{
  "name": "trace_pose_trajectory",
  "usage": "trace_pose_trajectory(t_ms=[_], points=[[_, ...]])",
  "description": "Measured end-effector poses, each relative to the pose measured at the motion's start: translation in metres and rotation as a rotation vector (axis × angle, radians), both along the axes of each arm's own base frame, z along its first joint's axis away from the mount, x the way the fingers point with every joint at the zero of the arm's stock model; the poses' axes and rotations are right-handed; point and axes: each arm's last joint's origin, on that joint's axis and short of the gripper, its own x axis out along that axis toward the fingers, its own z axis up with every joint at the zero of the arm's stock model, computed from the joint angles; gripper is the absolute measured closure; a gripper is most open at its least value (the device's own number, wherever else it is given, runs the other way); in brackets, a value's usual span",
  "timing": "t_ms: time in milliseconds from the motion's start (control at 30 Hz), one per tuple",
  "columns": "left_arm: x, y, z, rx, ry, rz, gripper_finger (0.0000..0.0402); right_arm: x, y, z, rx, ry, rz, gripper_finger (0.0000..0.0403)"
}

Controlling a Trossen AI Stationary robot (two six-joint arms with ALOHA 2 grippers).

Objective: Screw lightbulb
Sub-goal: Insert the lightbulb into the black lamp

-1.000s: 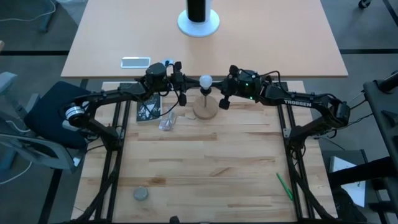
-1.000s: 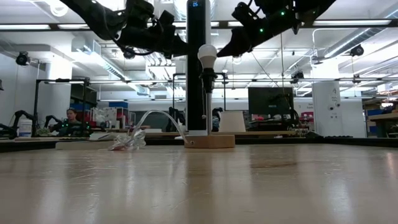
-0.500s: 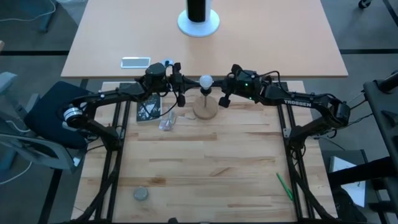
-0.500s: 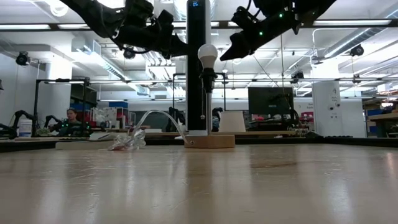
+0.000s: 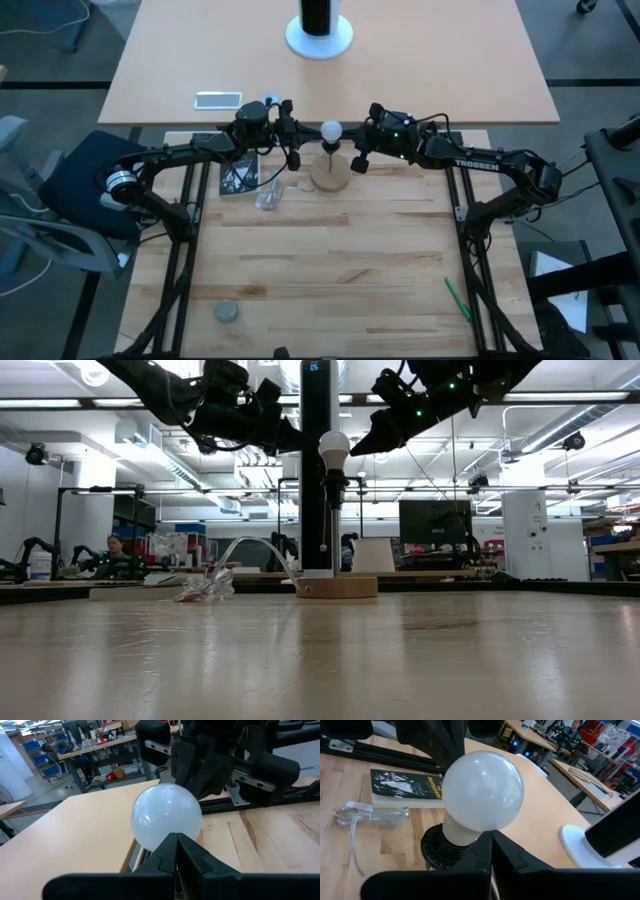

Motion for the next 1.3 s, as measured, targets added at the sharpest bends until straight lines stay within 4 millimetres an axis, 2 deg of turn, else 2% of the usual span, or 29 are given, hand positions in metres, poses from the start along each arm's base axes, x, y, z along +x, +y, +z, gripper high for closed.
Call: trace_pose_trajectory(t_ms=[233,567,1100,1300], points=[[-0.0001,0.0,-0.0006,-0.005,0.005,0.001,0.0401,0.0003,0.0011,-0.0008,0.015,0.003,0.014,0.0403],[-0.003,-0.001,0.0007,-0.023,0.017,0.005,0.0401,-0.0025,-0.002,-0.0021,-0.011,0.036,-0.07,0.0403],[-0.0008,0.0025,-0.0034,-0.02,0.021,0.041,0.0401,0.0027,0.0073,-0.0009,-0.015,0.02,0.056,0.0403],[-0.0012,0.0007,-0.0046,-0.042,0.037,0.025,0.0401,-0.0011,0.0057,-0.0015,-0.017,0.051,-0.019,0.0403]])
